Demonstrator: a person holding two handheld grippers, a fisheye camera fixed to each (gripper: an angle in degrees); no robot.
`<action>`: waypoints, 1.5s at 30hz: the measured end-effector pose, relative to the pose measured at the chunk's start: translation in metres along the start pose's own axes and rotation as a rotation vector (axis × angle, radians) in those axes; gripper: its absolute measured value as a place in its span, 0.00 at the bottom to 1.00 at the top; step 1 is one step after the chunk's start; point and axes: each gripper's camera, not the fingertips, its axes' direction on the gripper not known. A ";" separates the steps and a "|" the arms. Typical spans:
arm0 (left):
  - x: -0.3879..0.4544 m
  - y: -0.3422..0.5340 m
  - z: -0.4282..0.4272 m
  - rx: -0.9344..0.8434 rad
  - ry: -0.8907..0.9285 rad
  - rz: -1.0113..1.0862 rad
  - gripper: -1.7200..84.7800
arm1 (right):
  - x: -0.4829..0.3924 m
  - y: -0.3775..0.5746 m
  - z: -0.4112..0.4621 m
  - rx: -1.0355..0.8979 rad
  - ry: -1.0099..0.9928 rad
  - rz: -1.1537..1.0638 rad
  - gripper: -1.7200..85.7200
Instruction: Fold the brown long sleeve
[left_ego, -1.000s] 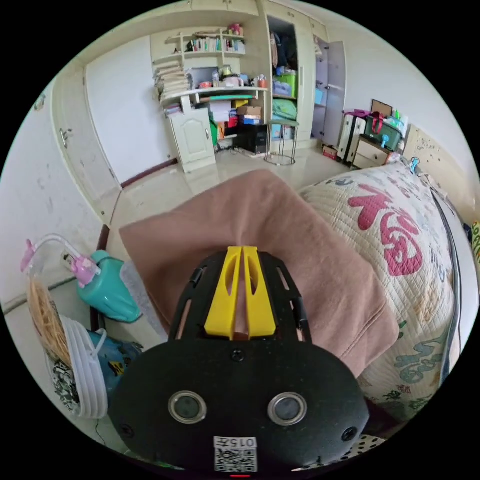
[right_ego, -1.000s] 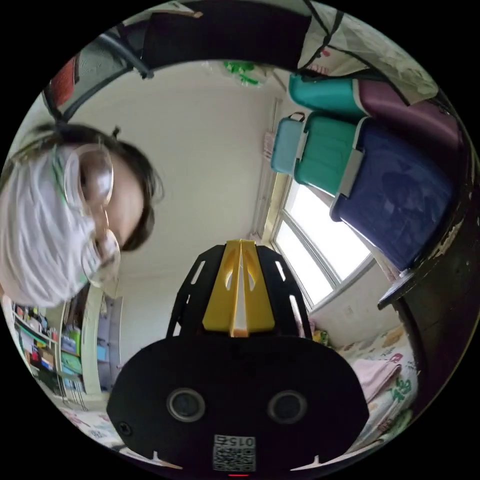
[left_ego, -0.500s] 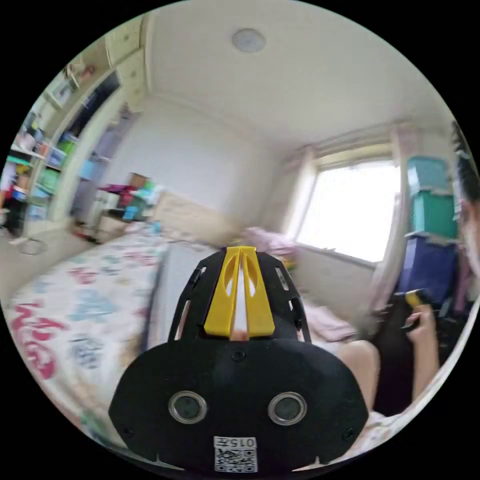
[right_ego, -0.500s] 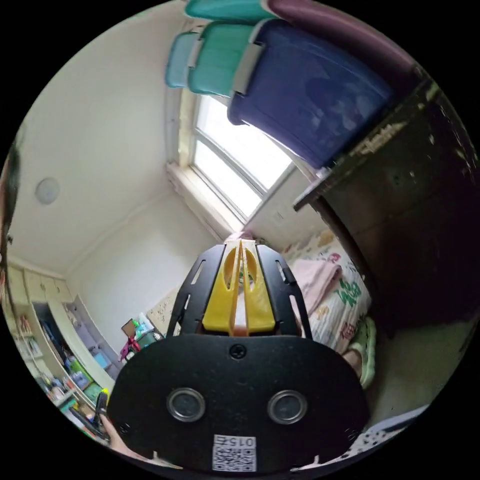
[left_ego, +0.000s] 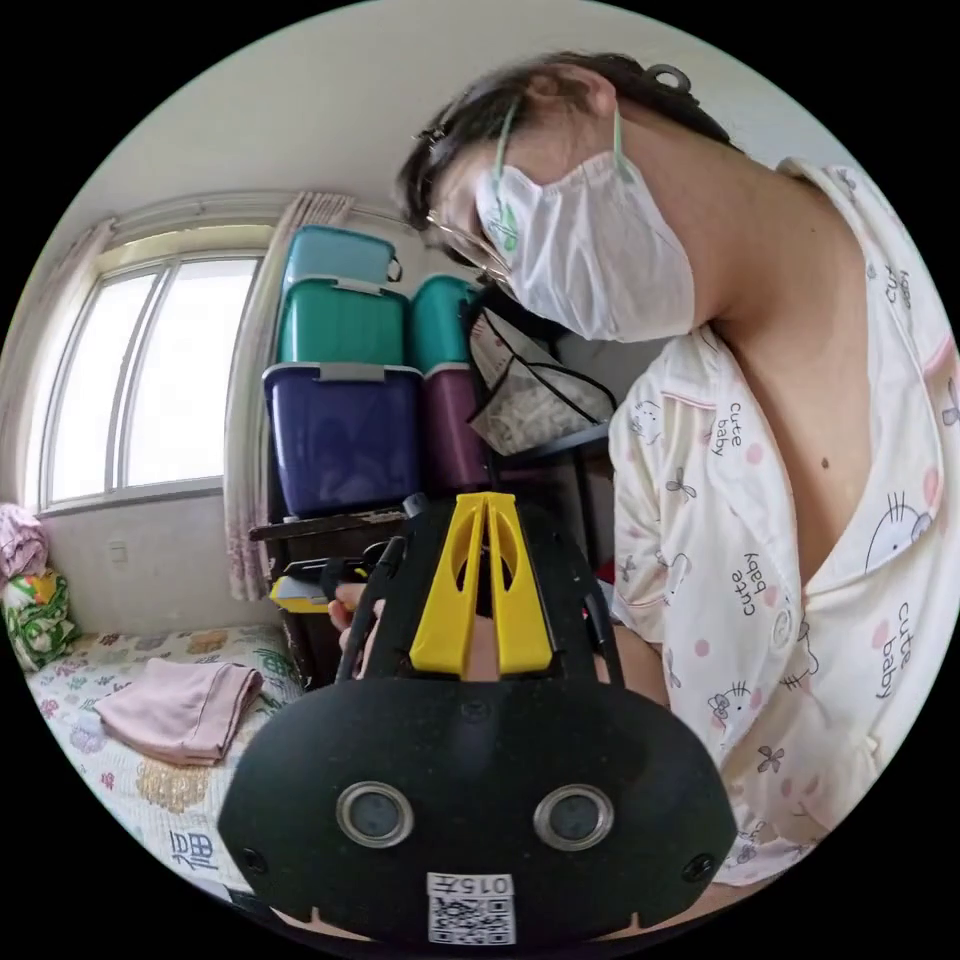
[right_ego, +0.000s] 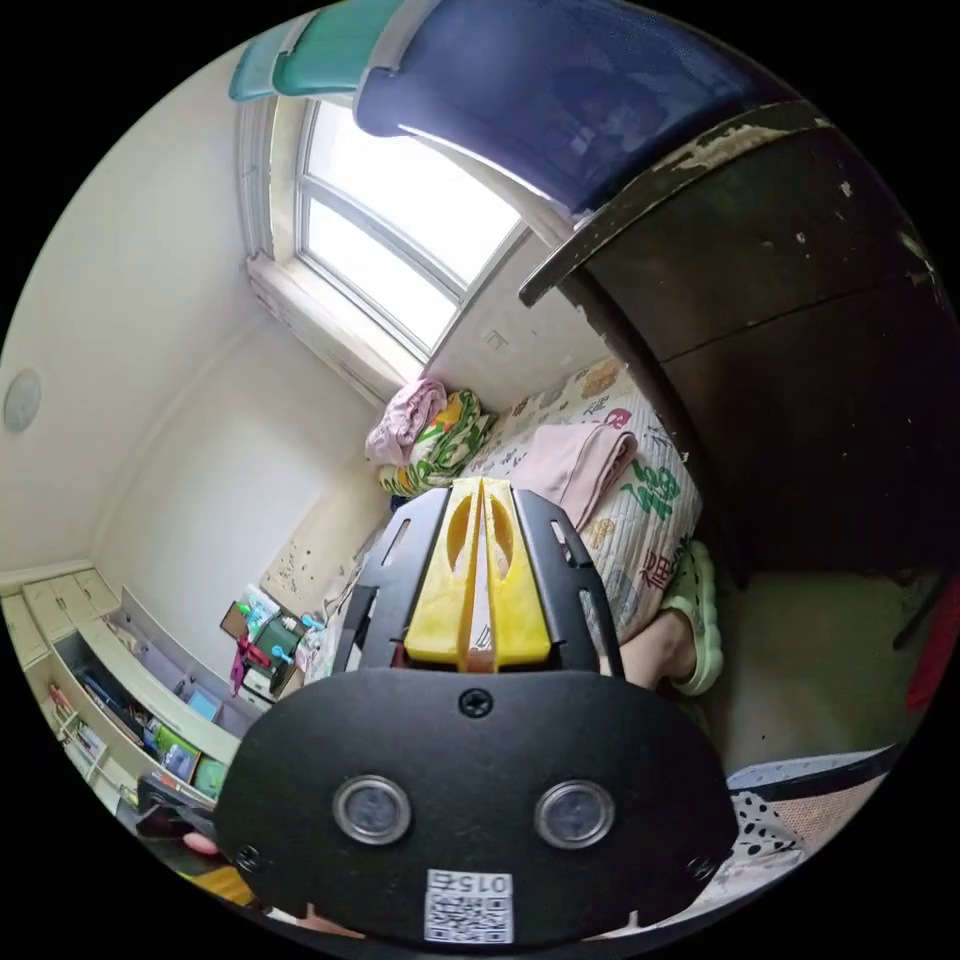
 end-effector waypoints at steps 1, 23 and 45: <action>0.012 0.004 0.000 -0.020 0.015 0.025 0.02 | -0.004 0.001 0.000 -0.020 -0.008 -0.015 0.01; 0.073 0.097 -0.110 0.114 0.009 -0.163 0.02 | -0.026 0.033 -0.074 -0.075 -0.067 -0.187 0.01; 0.051 0.135 -0.186 0.114 0.055 -0.134 0.02 | 0.025 0.066 -0.165 0.094 -0.038 -0.130 0.01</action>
